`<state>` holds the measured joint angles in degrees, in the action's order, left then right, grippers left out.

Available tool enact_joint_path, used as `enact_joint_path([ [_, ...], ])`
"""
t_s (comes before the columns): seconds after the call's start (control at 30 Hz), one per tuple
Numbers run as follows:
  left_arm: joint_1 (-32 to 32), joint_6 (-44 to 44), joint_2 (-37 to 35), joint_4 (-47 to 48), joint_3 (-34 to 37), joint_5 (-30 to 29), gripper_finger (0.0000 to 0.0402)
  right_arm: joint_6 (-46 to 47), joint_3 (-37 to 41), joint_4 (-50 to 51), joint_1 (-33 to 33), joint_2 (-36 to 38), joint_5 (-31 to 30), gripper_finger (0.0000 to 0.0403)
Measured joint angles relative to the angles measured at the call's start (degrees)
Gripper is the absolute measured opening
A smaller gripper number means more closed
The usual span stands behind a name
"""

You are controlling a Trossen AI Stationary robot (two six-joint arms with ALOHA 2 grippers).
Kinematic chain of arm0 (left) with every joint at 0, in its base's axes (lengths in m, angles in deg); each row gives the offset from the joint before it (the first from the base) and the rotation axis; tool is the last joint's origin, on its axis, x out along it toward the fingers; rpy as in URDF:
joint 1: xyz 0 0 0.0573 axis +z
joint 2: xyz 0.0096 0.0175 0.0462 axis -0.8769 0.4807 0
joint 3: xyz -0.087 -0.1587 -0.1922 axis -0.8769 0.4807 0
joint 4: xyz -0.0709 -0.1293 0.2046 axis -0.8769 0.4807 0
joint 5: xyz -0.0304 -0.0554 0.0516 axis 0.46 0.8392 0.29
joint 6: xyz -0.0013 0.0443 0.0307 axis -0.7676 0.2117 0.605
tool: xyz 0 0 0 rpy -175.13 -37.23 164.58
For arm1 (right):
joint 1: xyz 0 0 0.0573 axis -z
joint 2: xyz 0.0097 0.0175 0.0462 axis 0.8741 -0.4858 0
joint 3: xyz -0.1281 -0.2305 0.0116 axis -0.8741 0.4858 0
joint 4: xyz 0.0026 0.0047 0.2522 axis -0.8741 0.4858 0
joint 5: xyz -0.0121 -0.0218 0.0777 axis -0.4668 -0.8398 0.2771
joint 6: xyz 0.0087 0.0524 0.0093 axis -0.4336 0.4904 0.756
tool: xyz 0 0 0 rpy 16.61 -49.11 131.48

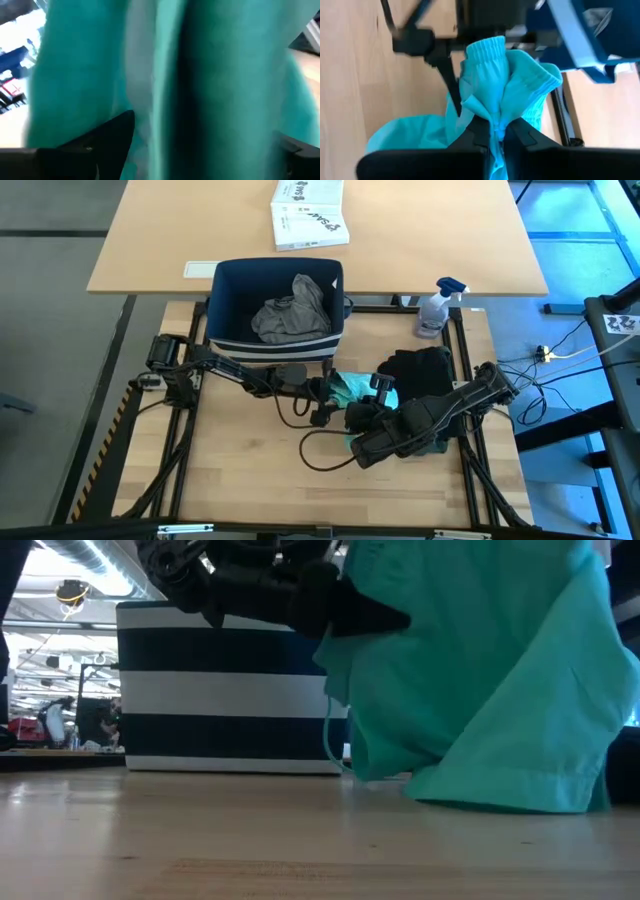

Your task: Fold Laundry from Bin

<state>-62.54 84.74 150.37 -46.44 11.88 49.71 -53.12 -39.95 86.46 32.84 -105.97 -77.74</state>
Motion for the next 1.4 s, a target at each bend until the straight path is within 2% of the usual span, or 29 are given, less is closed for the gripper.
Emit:
enact_joint_path([
  [0.13,0.7,0.0,0.0,2.7,0.0,0.6,0.0304,-1.5,-2.5,-0.3,-0.1,0.0,-1.2,0.0019],
  [0.23,0.5,0.4,0.0,3.4,0.0,0.7,0.0276,-2.6,-4.0,-0.3,0.0,0.0,-1.5,0.0019],
  [0.33,-0.1,0.7,0.0,3.4,0.0,0.8,0.0205,-3.5,-5.4,-0.1,-0.1,0.0,-1.8,0.0019],
  [0.47,-1.1,3.7,-1.4,4.7,0.0,0.7,0.0052,-3.4,-6.8,1.4,-0.1,0.0,-2.0,0.0019],
  [0.53,-1.6,4.7,-3.4,6.8,0.0,0.0,0.0019,-3.2,-7.4,2.3,-0.1,0.0,-2.3,0.0019],
  [0.77,-5.0,10.1,-15.1,16.7,0.0,-7.6,0.0008,-3.5,-7.6,2.2,-0.9,0.1,-3.4,0.0019],
  [0.93,-7.8,8.1,-21.1,25.7,0.0,-9.8,0.0008,-3.2,-7.6,1.8,-1.5,0.1,-3.9,0.0019],
  [1.13,-12.3,4.3,-23.1,36.8,-0.3,-14.1,0.0008,-3.6,-7.6,-1.0,-1.6,0.0,-1.0,0.0019],
  [1.27,-15.6,-0.3,-23.1,51.1,-4.0,-14.8,0.0008,-5.5,-7.6,-5.7,-1.5,-0.1,3.9,0.0019],
  [1.4,-18.6,-3.4,-23.1,62.4,-8.3,-18.6,0.0008,-5.8,-6.3,-9.1,-1.5,-0.2,6.9,0.0019],
])
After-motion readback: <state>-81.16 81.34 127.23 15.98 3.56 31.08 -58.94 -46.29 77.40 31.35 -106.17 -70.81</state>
